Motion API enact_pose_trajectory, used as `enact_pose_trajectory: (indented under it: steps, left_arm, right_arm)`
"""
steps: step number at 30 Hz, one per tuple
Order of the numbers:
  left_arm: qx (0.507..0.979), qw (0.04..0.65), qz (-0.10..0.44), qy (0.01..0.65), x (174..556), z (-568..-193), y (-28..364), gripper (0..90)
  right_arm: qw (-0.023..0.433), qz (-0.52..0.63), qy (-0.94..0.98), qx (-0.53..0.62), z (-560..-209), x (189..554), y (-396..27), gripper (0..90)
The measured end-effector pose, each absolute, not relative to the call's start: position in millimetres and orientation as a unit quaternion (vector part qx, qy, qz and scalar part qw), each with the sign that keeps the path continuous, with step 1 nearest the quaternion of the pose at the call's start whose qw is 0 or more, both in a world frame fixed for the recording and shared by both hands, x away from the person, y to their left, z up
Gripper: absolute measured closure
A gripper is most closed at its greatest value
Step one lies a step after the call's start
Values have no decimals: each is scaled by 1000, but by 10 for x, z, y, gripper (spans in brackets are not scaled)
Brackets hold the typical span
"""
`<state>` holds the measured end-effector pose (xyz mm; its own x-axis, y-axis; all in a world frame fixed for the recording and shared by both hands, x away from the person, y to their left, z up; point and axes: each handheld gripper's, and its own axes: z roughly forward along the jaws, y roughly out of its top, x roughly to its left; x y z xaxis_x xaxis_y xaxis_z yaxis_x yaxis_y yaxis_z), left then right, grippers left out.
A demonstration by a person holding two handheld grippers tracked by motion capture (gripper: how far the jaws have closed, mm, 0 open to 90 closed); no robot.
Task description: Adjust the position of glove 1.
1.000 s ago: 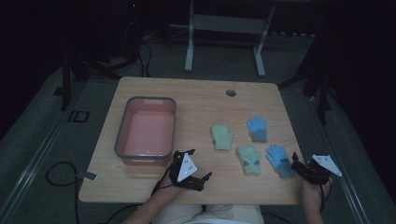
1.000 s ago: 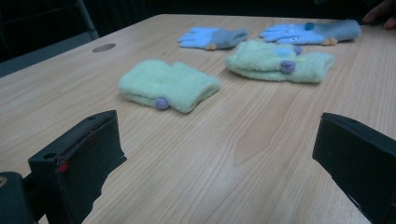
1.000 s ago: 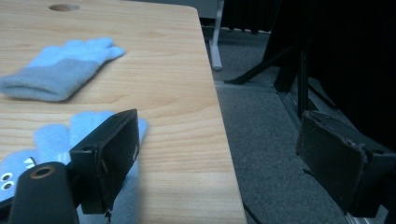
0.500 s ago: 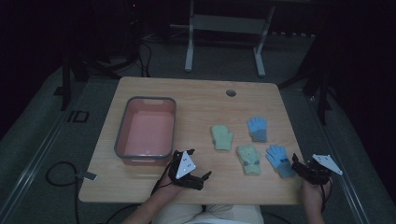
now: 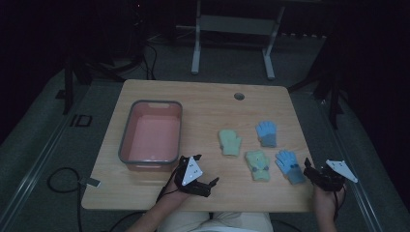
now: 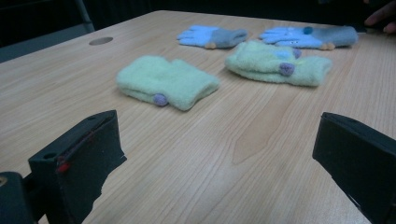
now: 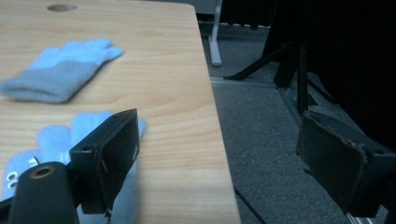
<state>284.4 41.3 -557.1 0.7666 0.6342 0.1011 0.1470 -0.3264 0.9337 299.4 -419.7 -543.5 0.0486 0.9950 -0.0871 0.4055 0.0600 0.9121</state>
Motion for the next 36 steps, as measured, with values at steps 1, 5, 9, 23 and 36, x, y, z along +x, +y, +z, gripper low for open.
enact_pose_trajectory:
  steps: [1, 5, 9, 23, 36]
  left_arm:
    - [780, 524, 233, 251, 2843, -5571, 415, 11]
    - [780, 524, 234, 250, 2838, -5571, 416, 11]
    - [779, 525, 232, 252, 2842, -5571, 419, 11]
    - [778, 527, 230, 252, 2843, -5571, 425, 11]
    - [779, 526, 231, 251, 2842, -5571, 422, 11]
  right_arm:
    - [418, 351, 594, 591, -5419, 2997, -4200, 133]
    - [408, 355, 597, 593, -5371, 3000, -4167, 129]
    - [411, 358, 604, 582, -5275, 3021, -4127, 126]
    - [419, 395, 607, 548, -4844, 3076, -3982, 128]
    - [407, 419, 622, 521, -4537, 3152, -3736, 161]
